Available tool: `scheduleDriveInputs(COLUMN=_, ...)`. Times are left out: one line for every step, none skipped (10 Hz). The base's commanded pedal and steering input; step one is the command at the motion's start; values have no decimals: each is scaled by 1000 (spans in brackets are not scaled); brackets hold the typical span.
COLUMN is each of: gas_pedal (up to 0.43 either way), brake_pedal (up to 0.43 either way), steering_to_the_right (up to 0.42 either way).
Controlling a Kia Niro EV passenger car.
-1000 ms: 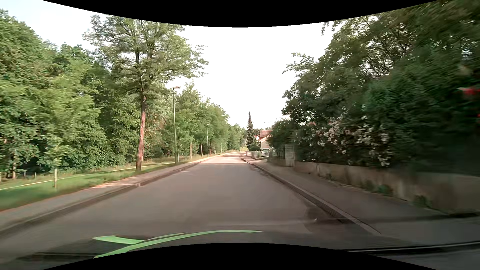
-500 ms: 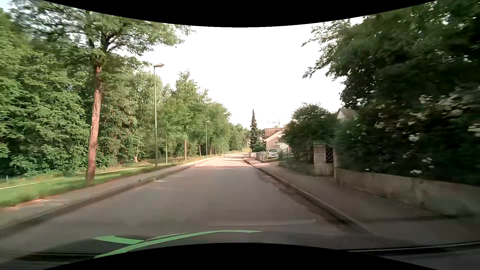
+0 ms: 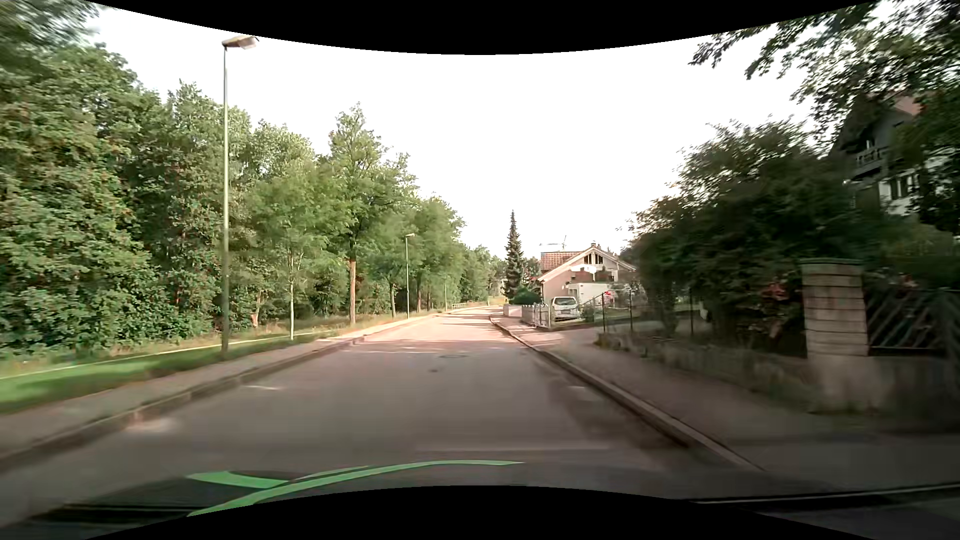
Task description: Follow the waypoints while adhering to traffic rules and regulations
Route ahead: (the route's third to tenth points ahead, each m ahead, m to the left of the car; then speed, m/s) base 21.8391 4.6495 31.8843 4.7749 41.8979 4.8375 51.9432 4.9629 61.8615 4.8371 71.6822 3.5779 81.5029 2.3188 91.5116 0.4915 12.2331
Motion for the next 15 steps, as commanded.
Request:
scheduleDriveInputs(gas_pedal=28, brake_pedal=0, steering_to_the_right=-8)
scheduleDriveInputs(gas_pedal=28, brake_pedal=0, steering_to_the_right=-7)
scheduleDriveInputs(gas_pedal=28, brake_pedal=0, steering_to_the_right=-7)
scheduleDriveInputs(gas_pedal=28, brake_pedal=0, steering_to_the_right=-7)
scheduleDriveInputs(gas_pedal=28, brake_pedal=0, steering_to_the_right=-7)
scheduleDriveInputs(gas_pedal=28, brake_pedal=0, steering_to_the_right=-7)
scheduleDriveInputs(gas_pedal=28, brake_pedal=0, steering_to_the_right=-6)
scheduleDriveInputs(gas_pedal=28, brake_pedal=0, steering_to_the_right=-6)
scheduleDriveInputs(gas_pedal=28, brake_pedal=0, steering_to_the_right=-5)
scheduleDriveInputs(gas_pedal=28, brake_pedal=0, steering_to_the_right=-5)
scheduleDriveInputs(gas_pedal=28, brake_pedal=0, steering_to_the_right=-8)
scheduleDriveInputs(gas_pedal=28, brake_pedal=0, steering_to_the_right=-8)
scheduleDriveInputs(gas_pedal=28, brake_pedal=0, steering_to_the_right=-4)
scheduleDriveInputs(gas_pedal=28, brake_pedal=0, steering_to_the_right=-4)
scheduleDriveInputs(gas_pedal=28, brake_pedal=0, steering_to_the_right=-4)
